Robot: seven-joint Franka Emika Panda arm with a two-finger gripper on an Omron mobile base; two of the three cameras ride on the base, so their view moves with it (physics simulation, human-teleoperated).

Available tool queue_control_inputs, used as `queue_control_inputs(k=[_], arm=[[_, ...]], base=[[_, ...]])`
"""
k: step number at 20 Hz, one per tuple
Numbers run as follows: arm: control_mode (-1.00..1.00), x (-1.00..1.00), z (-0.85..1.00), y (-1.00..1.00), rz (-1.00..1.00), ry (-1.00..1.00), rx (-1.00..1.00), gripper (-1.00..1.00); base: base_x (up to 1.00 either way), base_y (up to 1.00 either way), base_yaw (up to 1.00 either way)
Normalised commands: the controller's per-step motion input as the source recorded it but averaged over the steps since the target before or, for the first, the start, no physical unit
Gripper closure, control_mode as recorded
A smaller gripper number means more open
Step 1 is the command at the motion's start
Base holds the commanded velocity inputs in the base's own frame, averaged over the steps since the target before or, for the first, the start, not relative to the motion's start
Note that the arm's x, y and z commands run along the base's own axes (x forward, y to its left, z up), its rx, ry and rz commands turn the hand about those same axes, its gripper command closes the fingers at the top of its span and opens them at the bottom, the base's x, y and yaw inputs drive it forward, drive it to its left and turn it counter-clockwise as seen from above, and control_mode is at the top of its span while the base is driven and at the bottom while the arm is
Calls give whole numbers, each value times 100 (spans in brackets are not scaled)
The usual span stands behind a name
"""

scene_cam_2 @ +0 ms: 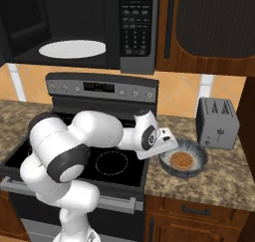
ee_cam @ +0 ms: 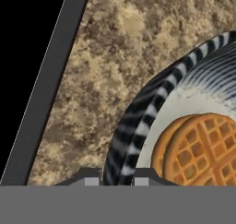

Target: Open the microwave, place the bowl with waffle inside the microwave, then close the microwave door and turn it on.

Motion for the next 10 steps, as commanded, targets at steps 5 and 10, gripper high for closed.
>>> queue_control_inputs(k=[5, 10], arm=[[-100, -47, 49, 56, 11, -13, -1, 100], [-100, -24, 98, 76, 31, -5, -9, 100]], base=[[0, 0, 0], [0, 0, 0]])
